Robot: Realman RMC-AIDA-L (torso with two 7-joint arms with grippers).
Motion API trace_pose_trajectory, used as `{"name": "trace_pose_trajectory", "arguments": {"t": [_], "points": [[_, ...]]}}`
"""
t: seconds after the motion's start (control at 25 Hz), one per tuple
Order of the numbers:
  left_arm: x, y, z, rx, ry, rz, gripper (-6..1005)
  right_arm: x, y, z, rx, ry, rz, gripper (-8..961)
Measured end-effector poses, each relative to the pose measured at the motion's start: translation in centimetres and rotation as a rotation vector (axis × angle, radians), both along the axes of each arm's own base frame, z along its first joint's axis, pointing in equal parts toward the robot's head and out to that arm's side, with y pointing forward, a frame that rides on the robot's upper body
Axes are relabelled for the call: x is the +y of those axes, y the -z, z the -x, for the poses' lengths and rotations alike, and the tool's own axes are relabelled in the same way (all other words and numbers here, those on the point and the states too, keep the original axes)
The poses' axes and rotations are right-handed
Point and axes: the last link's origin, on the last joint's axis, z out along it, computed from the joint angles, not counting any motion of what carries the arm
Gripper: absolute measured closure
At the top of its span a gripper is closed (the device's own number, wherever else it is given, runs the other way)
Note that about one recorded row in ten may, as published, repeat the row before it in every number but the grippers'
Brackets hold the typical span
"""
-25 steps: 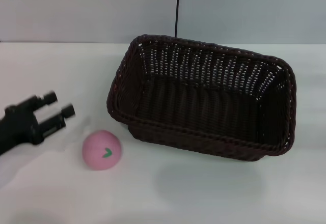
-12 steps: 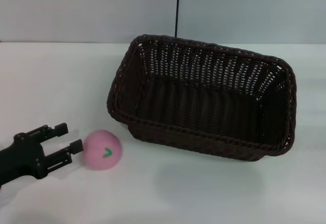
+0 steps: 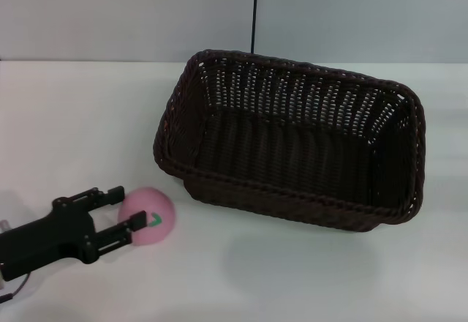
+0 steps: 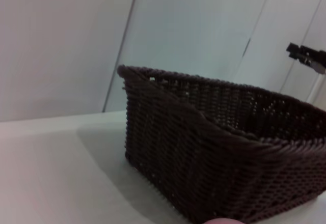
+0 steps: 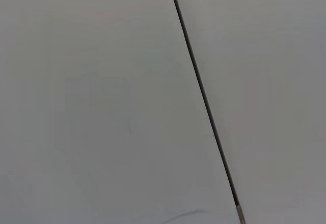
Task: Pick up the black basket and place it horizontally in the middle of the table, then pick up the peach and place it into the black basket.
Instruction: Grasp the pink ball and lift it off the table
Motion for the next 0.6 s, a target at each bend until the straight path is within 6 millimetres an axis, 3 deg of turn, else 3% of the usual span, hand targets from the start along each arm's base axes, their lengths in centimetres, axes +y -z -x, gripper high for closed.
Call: {"name": "trace_pose_trajectory", "arguments": {"t": [0.6], "points": [[0.8,1.8,-1.1,0.008,0.034,0.083,393,-0.1,0.4,-0.2,-0.009,0.019,0.005,447]]}}
